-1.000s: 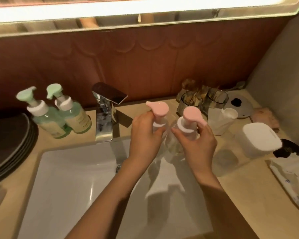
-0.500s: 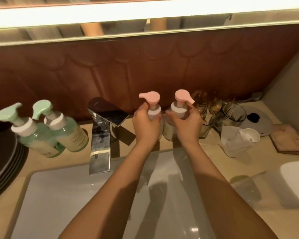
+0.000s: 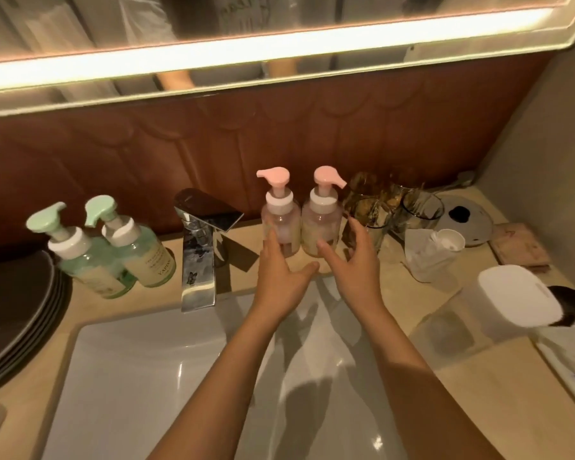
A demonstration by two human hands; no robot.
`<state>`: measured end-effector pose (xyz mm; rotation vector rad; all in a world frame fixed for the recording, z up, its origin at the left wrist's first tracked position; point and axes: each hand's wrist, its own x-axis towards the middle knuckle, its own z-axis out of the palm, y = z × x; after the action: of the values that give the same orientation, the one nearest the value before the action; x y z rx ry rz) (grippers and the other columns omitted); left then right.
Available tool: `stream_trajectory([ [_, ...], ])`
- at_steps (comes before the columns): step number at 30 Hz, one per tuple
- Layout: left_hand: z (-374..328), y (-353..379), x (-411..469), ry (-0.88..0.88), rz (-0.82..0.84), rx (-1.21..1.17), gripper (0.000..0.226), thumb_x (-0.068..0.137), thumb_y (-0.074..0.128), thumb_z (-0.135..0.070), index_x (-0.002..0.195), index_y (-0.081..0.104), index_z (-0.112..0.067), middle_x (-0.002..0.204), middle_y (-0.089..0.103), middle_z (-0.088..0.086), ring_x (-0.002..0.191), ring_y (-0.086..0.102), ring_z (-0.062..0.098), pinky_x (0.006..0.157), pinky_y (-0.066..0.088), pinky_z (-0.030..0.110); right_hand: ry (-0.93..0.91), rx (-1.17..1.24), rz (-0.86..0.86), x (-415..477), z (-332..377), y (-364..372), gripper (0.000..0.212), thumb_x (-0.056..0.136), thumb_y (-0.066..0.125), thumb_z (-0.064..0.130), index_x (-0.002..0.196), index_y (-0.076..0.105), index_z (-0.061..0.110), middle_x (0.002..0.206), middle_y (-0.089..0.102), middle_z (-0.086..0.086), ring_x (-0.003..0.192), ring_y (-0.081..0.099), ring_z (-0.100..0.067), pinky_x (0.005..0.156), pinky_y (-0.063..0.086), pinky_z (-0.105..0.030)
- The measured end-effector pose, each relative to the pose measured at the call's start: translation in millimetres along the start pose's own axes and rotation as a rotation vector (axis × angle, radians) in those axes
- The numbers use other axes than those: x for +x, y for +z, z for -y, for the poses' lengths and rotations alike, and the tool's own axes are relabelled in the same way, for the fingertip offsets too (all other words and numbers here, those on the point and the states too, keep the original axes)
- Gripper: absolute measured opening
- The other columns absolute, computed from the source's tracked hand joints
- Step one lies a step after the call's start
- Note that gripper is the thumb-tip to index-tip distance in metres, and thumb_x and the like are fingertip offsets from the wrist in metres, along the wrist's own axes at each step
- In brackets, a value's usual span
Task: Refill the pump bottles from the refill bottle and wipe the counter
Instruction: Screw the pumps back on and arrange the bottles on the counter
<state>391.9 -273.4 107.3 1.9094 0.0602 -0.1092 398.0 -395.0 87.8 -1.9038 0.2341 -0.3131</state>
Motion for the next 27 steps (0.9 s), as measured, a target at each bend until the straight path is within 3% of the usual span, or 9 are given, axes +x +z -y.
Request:
stream_trajectory([
  [3, -2, -2, -43, -0.082, 0.124, 0.089, 0.078, 0.086, 0.065, -0.024, 0.148, 0.018, -0.023, 0.149, 0.027, -0.007, 0.14, 0.025, 0.017, 0.109, 0.023, 0.027, 0.05, 0.03, 0.041, -36, -5, -21, 0.06, 0.085, 0.066, 0.031, 0.138, 0.04, 0.02, 0.138, 0.044, 0.002, 0.122, 0.04, -0.007, 0.096, 0.035, -0.023],
  [5, 1, -1, -67, -0.109, 0.164, 0.161, 0.077, 0.089, 0.062, -0.028, 0.15, 0.015, -0.02, 0.155, 0.02, -0.002, 0.142, 0.02, 0.018, 0.109, 0.023, 0.029, 0.087, 0.021, 0.077, -62, -10, -36, 0.056, 0.087, 0.063, 0.031, 0.138, 0.042, 0.02, 0.139, 0.045, 0.003, 0.119, 0.04, -0.005, 0.094, 0.033, -0.02],
  [10, 4, 19, -103, -0.059, 0.235, 0.227, 0.069, 0.09, 0.06, -0.029, 0.148, 0.022, -0.021, 0.154, 0.026, -0.002, 0.139, 0.027, 0.017, 0.108, 0.026, 0.028, 0.229, 0.064, 0.09, -116, -25, -71, 0.049, 0.089, 0.061, 0.03, 0.135, 0.047, 0.02, 0.135, 0.047, 0.006, 0.124, 0.043, -0.011, 0.094, 0.035, -0.023],
  [15, 3, 49, -128, -0.029, 0.332, 0.217, 0.064, 0.09, 0.06, -0.028, 0.145, 0.029, -0.023, 0.15, 0.034, 0.0, 0.136, 0.034, 0.018, 0.104, 0.032, 0.028, 0.417, 0.237, -0.081, -156, -48, -112, 0.025, 0.086, 0.065, 0.018, 0.111, 0.061, 0.018, 0.11, 0.063, 0.0, 0.102, 0.059, -0.013, 0.071, 0.042, -0.015],
  [17, 5, 56, -133, -0.025, 0.375, 0.236, 0.063, 0.09, 0.06, -0.03, 0.145, 0.03, -0.024, 0.149, 0.035, -0.001, 0.135, 0.035, 0.017, 0.104, 0.032, 0.028, 0.463, 0.286, -0.209, -163, -58, -122, 0.033, 0.082, 0.069, 0.012, 0.111, 0.055, 0.016, 0.114, 0.06, -0.006, 0.103, 0.059, -0.017, 0.073, 0.043, -0.021],
  [19, 4, 63, -139, -0.023, 0.414, 0.263, 0.063, 0.09, 0.059, -0.031, 0.145, 0.03, -0.025, 0.149, 0.036, -0.001, 0.135, 0.035, 0.017, 0.104, 0.032, 0.028, 0.46, 0.321, -0.324, -162, -64, -133, 0.049, 0.077, 0.073, 0.005, 0.115, 0.044, 0.017, 0.125, 0.051, -0.008, 0.116, 0.051, -0.022, 0.077, 0.041, -0.024],
  [24, 4, 68, -142, -0.054, 0.437, 0.301, 0.062, 0.09, 0.059, -0.032, 0.144, 0.031, -0.025, 0.145, 0.04, 0.002, 0.131, 0.04, 0.019, 0.102, 0.034, 0.028, 0.361, 0.21, -0.296, -128, -55, -142, 0.099, 0.069, 0.081, 0.008, 0.143, 0.019, 0.033, 0.148, 0.031, -0.003, 0.132, 0.035, -0.023, 0.08, 0.037, -0.023],
  [27, 2, 70, -141, -0.057, 0.431, 0.313, 0.061, 0.09, 0.059, -0.033, 0.144, 0.032, -0.025, 0.144, 0.042, 0.001, 0.13, 0.041, 0.018, 0.1, 0.034, 0.026, 0.314, 0.103, -0.296, -106, -52, -132, 0.093, 0.069, 0.081, 0.013, 0.141, 0.024, 0.028, 0.145, 0.039, -0.001, 0.129, 0.039, -0.024, 0.088, 0.038, -0.029],
])
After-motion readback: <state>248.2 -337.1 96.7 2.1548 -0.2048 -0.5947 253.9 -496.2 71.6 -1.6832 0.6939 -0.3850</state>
